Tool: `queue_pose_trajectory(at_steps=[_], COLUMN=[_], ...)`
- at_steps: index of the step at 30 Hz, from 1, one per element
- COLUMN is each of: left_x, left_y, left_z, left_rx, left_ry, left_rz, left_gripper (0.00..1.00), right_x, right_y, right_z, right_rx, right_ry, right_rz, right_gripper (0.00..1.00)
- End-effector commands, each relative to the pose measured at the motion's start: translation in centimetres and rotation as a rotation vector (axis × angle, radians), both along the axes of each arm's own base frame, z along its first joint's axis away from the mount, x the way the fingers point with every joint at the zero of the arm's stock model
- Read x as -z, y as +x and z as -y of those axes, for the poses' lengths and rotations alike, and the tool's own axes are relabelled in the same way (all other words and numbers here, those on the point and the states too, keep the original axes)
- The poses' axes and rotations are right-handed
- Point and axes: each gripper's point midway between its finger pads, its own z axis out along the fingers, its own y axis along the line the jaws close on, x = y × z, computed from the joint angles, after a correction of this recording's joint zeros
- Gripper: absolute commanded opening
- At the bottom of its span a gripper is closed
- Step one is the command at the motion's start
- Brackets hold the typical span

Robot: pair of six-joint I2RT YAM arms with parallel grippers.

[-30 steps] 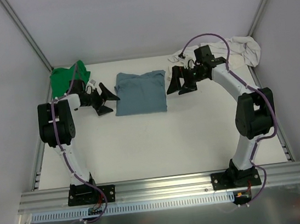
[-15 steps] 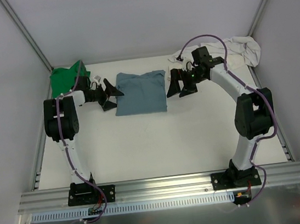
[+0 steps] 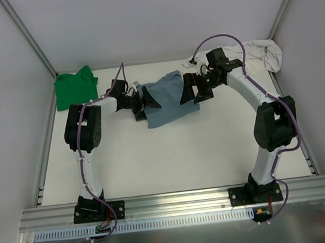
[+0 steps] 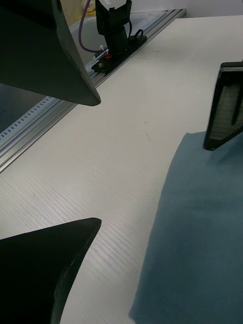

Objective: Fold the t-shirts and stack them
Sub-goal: Smooth out wrinkles on the folded tshirt

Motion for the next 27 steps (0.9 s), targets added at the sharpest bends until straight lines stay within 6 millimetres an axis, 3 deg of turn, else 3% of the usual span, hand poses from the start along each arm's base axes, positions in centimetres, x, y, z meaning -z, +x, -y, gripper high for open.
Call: queue_pose_trajectory(at_steps=[1, 4, 6, 7, 9, 12, 16, 19, 27], left_x=[3.6, 3.1, 2.9, 1.8, 1.2, -1.4, -2.0, -2.5, 0.6], left_y=[-2.8, -3.4, -3.8, -3.8, -4.4, -3.9, -4.5, -4.3, -1.9], left_z=[2.0, 2.4, 1.5, 1.1, -0.5, -3.4, -6.6, -7.7, -6.9], left_rx=[0.029, 0.014, 0.033, 0.038, 0.043, -0.046, -0.129, -0.181, -0.292], left_ry=[0.112, 0.103, 0.143, 0.156, 0.204, 0.266, 0.372, 0.408, 0.359], left_rz=[-0.088, -0.092, -0.084, -0.051, -0.022, 0.066, 0.083, 0.124, 0.078], left_gripper=[0.90, 0.89, 0.89, 0.89, 0.89, 0.90, 0.90, 0.91, 0.90], right_x=[-2.8, -2.5, -2.4, -2.4, -2.4, -2.5, -2.7, -2.9, -3.1], right_y=[-0.4, -0.6, -0.7, -0.7, -0.6, -0.5, -0.1, 0.1, 0.3], right_z=[0.3, 0.2, 0.1, 0.1, 0.0, -0.1, -0.5, -0.7, -1.2], right_rx=[0.000, 0.009, 0.013, 0.014, 0.015, 0.011, -0.001, -0.010, -0.029], right_ry=[0.009, 0.019, 0.030, 0.032, 0.037, 0.043, 0.051, 0.057, 0.070], right_rz=[0.083, 0.078, 0.072, 0.074, 0.075, 0.078, 0.078, 0.076, 0.067], right_gripper=[1.00, 0.99, 1.00, 0.99, 1.00, 1.00, 0.99, 1.00, 0.99])
